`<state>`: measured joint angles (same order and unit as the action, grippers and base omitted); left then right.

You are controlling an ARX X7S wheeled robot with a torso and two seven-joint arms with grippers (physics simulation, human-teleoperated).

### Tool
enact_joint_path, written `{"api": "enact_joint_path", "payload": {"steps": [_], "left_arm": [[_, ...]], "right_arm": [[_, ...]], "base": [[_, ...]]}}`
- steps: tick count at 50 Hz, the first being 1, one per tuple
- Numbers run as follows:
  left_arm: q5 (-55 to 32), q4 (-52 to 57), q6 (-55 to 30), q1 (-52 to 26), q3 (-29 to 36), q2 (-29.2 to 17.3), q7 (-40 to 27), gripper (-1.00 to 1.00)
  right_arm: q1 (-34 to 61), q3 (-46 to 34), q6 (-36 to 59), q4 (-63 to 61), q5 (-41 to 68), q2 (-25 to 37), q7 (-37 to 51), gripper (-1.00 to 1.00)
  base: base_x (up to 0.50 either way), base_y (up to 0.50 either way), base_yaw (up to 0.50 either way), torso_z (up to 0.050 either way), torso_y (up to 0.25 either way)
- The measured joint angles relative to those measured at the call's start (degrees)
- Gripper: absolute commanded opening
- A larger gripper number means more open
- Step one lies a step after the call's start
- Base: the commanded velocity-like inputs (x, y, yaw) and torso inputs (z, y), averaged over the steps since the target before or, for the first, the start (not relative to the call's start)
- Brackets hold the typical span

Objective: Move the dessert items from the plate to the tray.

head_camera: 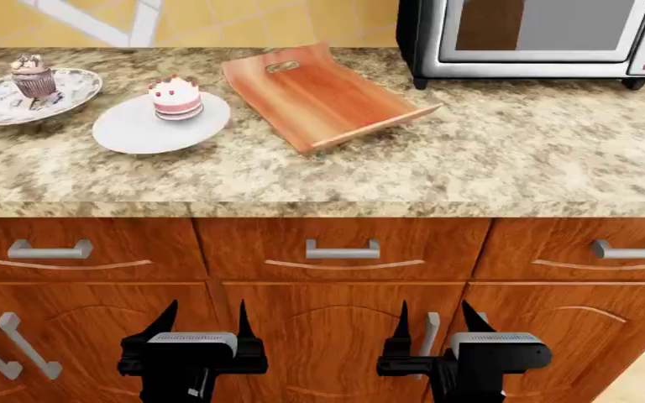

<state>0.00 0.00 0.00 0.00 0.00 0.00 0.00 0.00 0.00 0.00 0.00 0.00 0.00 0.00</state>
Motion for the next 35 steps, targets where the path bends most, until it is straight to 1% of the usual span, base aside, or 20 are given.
{"api": "enact_joint_path", "payload": {"steps": [3,22,35], "left_arm": [[-0.25,-0.03,0.05,-0.02,0.28,-0.23,-0.24,1.0],[-3.58,-0.67,0.25,-0.21,2.69,-2.52,-2.36,1.0],[-4.95,-0.14,-1.55,-0.53,4.11,-3.81,-3.72,1.0]], "right_arm": [[0.03,-0.31,0.0,0.03,0.18,0.23,0.31,1.0],[0.71,-3.34,0.47,0.75,1.71,2.55,3.32,1.0],[1.1,-4.69,0.54,1.12,3.21,3.67,4.58,1.0]], "base": [[0.0,0.0,0.0,0.0,0.0],[0.0,0.5,0.0,0.0,0.0],[0.0,0.5,0.0,0.0,0.0]]}}
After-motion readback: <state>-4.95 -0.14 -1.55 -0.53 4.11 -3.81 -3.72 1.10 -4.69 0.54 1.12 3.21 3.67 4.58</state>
